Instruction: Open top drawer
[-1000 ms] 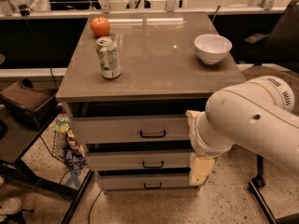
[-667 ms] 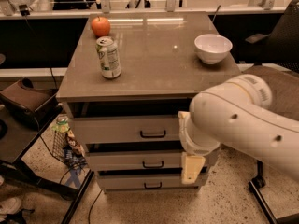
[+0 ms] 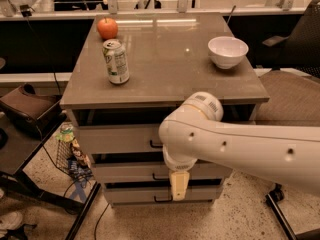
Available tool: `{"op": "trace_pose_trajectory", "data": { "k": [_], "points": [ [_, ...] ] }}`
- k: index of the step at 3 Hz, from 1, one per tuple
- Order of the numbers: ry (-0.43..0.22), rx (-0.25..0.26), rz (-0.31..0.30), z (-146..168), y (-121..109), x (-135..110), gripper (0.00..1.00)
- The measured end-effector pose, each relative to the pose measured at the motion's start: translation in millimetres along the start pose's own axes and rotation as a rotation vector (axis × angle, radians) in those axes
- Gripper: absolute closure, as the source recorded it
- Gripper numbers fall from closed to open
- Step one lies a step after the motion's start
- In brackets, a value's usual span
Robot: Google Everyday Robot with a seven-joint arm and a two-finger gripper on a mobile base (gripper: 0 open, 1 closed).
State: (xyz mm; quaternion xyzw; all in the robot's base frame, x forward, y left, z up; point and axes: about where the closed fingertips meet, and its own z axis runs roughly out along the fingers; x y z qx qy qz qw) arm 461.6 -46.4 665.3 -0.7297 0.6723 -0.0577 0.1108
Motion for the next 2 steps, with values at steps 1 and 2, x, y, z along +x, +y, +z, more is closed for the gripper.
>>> {"op": "trace_pose_trajectory", "data": {
  "k": [1,2],
  "points": [
    [0.004,-0.024,-0.025,24,-1,-11,0.00],
    [0.014,-0.052,-0.042,47,-5,-18,0.00]
  ]
}}
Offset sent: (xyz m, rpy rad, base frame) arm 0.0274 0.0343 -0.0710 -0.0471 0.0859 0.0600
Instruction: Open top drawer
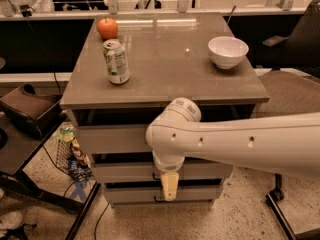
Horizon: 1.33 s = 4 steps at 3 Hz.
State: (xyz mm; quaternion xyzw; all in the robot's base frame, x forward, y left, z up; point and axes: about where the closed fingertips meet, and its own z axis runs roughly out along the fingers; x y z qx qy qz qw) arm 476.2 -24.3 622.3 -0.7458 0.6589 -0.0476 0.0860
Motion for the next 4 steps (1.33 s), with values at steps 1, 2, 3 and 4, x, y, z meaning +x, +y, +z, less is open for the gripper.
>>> {"op": "trace_pose_trajectory", "data": {
  "k": [1,2,3,4],
  "points": [
    [0.015,-0.029,-0.006,20,-8,1,0.00],
    [0.023,-0.031,0.004,36,-11,-1,0.13],
    [0.024,-0.032,0.006,35,-11,-1,0.36],
    [0.025,-0.032,0.005,35,-10,0,0.60]
  ]
}}
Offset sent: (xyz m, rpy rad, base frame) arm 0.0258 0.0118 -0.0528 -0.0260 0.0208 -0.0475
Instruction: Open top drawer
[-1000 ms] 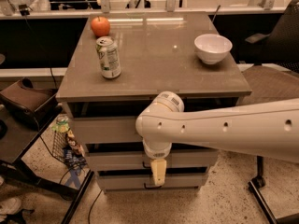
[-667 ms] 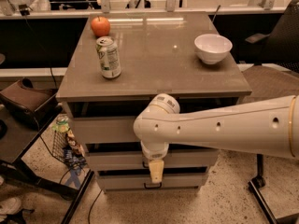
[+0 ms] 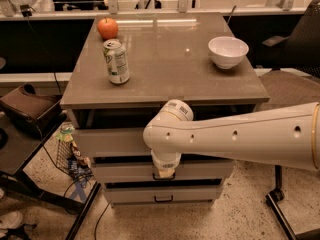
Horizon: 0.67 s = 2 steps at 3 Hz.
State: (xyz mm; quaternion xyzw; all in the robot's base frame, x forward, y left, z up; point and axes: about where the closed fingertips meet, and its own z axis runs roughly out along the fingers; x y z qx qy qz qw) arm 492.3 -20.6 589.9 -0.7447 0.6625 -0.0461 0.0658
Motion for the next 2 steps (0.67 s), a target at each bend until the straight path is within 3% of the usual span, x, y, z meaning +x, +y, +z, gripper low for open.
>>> {"op": "trace_pose_trajectory", "data": {
  "k": [2],
  "points": [
    [-0.006,0.003,-0.001,-1.8,1.9,-0.5,1.00]
  ]
}}
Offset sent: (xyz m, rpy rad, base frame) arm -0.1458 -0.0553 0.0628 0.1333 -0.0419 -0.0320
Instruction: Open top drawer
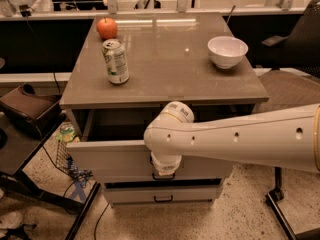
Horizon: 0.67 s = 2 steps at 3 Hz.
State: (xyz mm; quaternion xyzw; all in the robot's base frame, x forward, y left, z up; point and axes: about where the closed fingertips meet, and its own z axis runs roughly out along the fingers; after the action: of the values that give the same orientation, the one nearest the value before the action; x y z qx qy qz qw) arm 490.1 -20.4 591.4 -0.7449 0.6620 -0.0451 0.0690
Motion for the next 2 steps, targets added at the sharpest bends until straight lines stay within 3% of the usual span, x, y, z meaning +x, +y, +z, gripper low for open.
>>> {"op": "trace_pose_trajectory", "data": {
  "k": [1,2],
  "points": [
    [0.000,0.000,0.000,0,0,0,1.00],
    [0.003,0.014,0.013,-13,15,7,1.00]
  ]
}}
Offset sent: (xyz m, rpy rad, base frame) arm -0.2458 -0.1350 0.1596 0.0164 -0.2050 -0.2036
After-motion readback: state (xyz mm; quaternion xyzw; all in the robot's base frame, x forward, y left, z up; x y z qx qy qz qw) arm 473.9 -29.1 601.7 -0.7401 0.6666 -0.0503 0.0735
